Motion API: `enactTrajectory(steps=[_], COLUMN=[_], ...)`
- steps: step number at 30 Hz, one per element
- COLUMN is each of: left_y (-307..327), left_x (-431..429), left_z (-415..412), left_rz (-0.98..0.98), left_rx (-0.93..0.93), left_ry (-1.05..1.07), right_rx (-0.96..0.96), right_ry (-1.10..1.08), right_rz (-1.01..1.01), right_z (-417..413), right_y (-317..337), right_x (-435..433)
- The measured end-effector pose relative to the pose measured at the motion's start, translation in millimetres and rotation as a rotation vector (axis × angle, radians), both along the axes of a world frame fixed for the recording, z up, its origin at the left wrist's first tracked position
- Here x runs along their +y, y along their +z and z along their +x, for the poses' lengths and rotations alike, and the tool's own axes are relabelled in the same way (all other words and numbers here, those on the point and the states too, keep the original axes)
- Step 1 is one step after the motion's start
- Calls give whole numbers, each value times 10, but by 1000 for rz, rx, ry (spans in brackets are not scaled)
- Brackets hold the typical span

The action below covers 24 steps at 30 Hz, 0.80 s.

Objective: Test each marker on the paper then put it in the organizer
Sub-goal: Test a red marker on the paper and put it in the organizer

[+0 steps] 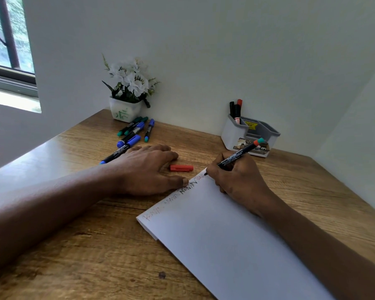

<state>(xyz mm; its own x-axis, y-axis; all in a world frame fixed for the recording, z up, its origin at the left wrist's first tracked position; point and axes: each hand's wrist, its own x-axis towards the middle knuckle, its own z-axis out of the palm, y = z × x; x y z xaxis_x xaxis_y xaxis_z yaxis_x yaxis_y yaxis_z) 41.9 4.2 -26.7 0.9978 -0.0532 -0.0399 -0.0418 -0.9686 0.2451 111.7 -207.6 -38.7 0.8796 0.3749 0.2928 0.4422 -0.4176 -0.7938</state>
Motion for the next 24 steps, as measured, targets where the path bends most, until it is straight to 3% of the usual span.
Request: enactTrajectory(steps=[9,15,20,24], left_y=[-14,-26,-31,-53], left_x=[17,29,47,47], left_z=[26,13,-20,-21], left_rz=[-2,-17,-109,-141], left_rx=[-7,-34,-208,-304], left_ry=[-9,-18,-27,-29], right_rx=[-1,147,265,319], right_ry=[-41,-82,51,168], right_rz=[4,157,355,378], right_z=[-26,-25,51,42], right_y=[10,37,41,51], right_x=[1,-13,-82,-93])
